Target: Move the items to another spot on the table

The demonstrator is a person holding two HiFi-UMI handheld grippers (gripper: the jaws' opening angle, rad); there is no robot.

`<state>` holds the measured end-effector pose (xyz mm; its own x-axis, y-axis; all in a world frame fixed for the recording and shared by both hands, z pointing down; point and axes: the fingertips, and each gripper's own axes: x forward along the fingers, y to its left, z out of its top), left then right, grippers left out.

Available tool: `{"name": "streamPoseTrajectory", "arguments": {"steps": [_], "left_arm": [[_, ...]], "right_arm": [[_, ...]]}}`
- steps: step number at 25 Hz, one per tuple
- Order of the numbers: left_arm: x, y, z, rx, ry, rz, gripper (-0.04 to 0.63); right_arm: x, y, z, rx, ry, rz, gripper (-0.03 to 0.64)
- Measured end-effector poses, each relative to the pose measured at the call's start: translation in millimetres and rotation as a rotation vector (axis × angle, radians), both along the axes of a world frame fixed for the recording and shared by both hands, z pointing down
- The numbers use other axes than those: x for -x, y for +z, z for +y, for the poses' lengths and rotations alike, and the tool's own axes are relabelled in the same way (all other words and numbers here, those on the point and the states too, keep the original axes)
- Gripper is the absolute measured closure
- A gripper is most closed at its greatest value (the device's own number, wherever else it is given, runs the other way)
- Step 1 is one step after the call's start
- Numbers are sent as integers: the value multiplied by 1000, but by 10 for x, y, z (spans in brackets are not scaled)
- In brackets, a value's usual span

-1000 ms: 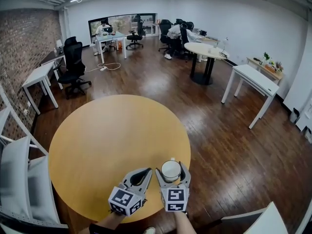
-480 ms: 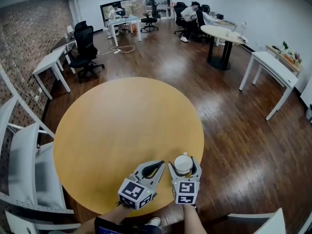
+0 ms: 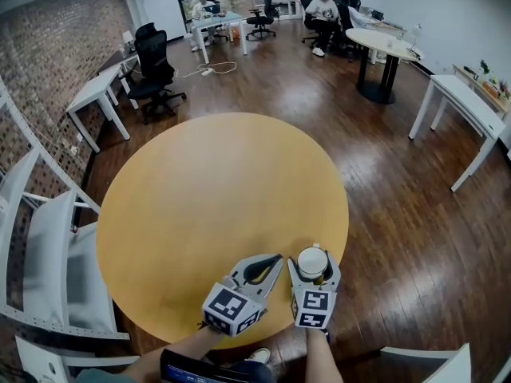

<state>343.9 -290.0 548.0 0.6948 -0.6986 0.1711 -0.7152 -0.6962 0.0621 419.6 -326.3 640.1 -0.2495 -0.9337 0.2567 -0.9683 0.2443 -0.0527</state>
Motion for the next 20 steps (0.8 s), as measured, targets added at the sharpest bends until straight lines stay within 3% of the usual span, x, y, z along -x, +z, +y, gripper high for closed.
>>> {"name": "streamPoseTrajectory", "arguments": {"steps": [20], "left_arm": [[14, 99, -48, 32, -5, 23, 592]], "right_arm": [[-76, -130, 98, -27, 24, 14, 192]]}}
